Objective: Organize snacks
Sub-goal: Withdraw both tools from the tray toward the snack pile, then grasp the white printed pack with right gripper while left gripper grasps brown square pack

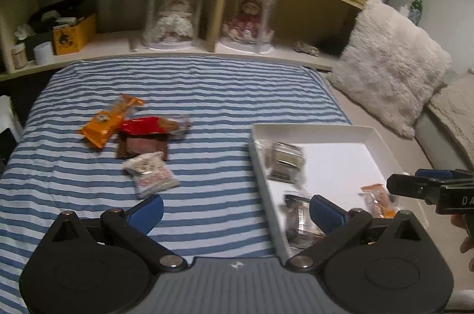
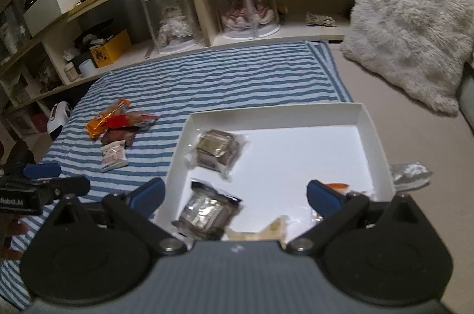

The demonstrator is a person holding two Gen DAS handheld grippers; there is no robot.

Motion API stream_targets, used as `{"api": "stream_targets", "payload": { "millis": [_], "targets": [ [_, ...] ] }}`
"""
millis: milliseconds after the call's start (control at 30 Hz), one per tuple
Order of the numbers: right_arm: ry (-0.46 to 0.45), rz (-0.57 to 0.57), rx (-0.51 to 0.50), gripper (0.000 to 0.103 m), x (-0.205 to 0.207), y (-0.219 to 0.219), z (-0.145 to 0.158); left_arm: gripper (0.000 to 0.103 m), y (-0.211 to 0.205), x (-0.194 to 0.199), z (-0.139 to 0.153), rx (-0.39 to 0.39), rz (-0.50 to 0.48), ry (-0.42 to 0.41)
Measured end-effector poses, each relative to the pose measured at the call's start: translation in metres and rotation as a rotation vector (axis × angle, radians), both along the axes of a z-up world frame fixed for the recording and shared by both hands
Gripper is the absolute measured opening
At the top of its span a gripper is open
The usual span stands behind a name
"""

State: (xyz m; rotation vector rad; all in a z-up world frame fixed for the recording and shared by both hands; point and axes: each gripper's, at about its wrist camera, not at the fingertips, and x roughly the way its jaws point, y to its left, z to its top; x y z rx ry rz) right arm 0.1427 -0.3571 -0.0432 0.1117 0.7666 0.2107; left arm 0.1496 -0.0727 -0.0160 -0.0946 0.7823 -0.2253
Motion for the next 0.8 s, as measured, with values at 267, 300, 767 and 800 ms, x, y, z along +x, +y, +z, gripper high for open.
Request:
{"api": "stream_targets", "payload": {
  "millis": [267, 300, 767, 800],
  "targets": [
    [-0.018, 0.048, 0.012, 0.102, 0.021, 0.044, -0.002, 0.103, 0.046, 0.01, -0.001, -0.008, 0.084, -0.016],
    [-0.019, 0.052, 0.02, 0.102, 0.025, 0.05, -0.002, 0.103, 0.051, 0.012, -0.002, -0.005, 0.098, -0.019],
    [-0.014, 0.151, 0.038, 0.103, 0.079, 0.13, -0.028, 0.103, 0.126, 0.048, -0.018, 0.017, 0.279, -0.05],
    [-0.012, 0.161, 0.048, 0.103, 0.083, 0.135, -0.032, 0.103, 0.131, 0.052, -0.019, 0.018, 0.287, -0.055]
  ]
}}
